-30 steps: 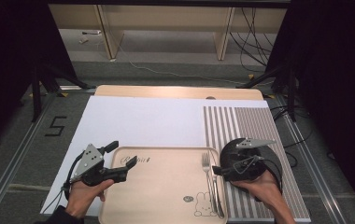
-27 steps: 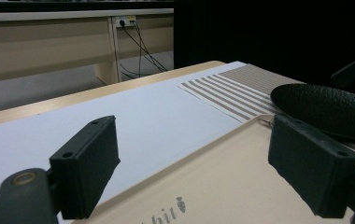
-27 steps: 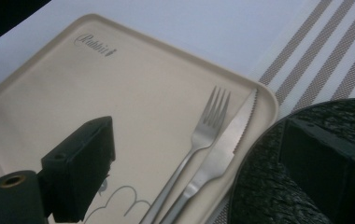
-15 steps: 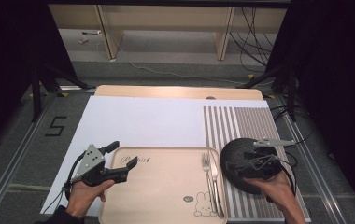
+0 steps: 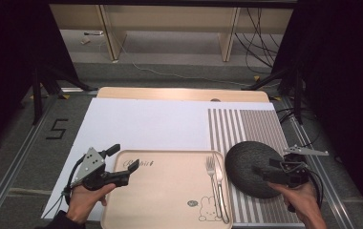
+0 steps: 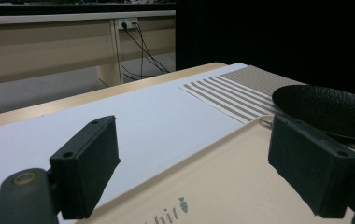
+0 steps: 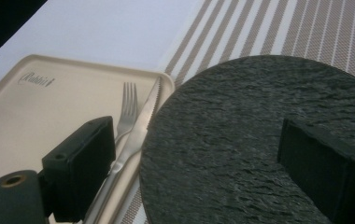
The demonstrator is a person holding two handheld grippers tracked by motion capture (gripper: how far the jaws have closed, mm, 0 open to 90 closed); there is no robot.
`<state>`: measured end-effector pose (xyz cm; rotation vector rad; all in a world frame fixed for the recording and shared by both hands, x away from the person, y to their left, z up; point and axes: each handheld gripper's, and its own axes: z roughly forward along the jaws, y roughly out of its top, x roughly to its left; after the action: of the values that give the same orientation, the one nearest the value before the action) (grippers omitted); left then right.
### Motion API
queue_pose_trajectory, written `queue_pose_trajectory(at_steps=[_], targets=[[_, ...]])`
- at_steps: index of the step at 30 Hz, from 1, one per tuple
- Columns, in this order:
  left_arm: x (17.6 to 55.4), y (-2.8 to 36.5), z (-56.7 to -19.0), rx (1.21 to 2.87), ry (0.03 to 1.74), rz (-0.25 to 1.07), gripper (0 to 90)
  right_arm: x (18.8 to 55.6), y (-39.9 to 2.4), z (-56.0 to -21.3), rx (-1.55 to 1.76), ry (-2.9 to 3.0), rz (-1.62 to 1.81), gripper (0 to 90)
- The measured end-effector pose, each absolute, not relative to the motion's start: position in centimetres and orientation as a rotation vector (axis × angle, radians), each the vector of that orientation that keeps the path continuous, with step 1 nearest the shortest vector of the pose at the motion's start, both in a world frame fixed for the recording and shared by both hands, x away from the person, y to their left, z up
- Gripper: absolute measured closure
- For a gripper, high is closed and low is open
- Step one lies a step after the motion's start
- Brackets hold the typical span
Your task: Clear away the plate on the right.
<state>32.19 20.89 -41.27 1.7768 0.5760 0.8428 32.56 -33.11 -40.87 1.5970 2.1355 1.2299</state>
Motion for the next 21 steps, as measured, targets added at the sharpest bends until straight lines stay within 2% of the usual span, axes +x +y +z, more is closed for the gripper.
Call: queue_pose_trajectory(at_steps=[21], targets=[[32.1, 20.8, -41.3, 1.78, 0.572, 0.837, 15.9, 32.7, -36.1, -42.0, 1.739, 2.05, 1.17, 13.5]])
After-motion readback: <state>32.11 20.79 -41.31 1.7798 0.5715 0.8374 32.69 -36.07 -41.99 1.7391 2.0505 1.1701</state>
